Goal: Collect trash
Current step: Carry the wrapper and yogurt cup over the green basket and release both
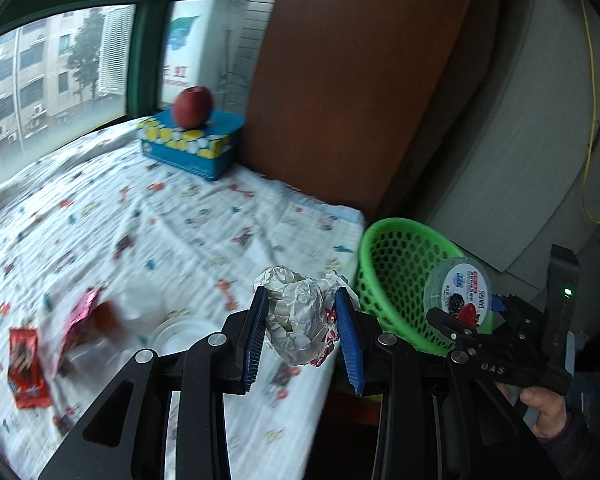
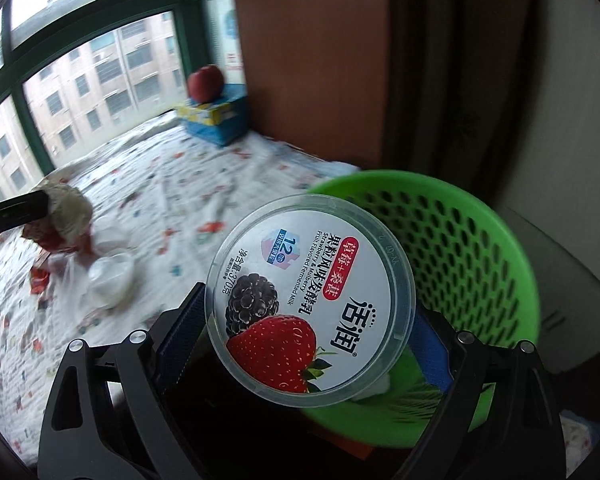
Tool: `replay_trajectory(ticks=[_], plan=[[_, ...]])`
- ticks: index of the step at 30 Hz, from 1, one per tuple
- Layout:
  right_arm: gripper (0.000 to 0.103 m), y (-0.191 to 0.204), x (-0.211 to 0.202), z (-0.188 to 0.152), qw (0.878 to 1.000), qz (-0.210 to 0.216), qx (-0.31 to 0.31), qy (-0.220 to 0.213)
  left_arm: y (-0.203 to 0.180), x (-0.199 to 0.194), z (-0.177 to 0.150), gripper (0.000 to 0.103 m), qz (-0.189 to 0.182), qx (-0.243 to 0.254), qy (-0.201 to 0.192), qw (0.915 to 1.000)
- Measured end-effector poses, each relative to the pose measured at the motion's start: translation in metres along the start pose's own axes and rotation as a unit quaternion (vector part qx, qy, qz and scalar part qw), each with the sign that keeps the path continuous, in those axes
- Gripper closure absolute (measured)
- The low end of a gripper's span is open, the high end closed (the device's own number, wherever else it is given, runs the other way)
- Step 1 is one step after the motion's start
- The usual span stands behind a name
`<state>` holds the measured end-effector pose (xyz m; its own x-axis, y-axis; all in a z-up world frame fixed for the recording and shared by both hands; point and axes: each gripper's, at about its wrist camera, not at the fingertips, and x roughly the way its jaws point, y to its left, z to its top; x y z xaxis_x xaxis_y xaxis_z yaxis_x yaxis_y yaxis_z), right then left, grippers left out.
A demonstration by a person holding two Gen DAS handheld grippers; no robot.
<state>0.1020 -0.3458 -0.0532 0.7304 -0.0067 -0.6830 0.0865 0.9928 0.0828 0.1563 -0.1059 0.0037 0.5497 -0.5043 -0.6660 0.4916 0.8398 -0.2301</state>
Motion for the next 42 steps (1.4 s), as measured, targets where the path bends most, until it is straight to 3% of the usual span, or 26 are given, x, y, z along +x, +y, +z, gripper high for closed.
replay_trajectory(ticks=[12, 23, 29, 42], plan=[[0.012, -0.075, 0.020, -0.007, 0.998, -0.023, 0.063, 0.022, -0.053, 0.030, 0.024, 0.070, -0.025, 0.040, 0.007, 0.9988], [0.008, -0.093, 0.008, -0.013, 0.996, -0.029, 0.086, 0.005, -0.083, 0.052, 0.032, 0.070, -0.038, 0.069, 0.025, 0.9966], [0.008, -0.094, -0.007, -0.018, 0.996, -0.040, 0.082, -0.007, -0.103, 0.067, 0.029, 0.070, -0.059, 0.064, 0.016, 0.9961], [0.008, -0.106, -0.035, -0.040, 0.995, -0.049, 0.088, -0.021, -0.145, 0.106, 0.022, 0.069, -0.077, 0.088, 0.069, 0.9908]])
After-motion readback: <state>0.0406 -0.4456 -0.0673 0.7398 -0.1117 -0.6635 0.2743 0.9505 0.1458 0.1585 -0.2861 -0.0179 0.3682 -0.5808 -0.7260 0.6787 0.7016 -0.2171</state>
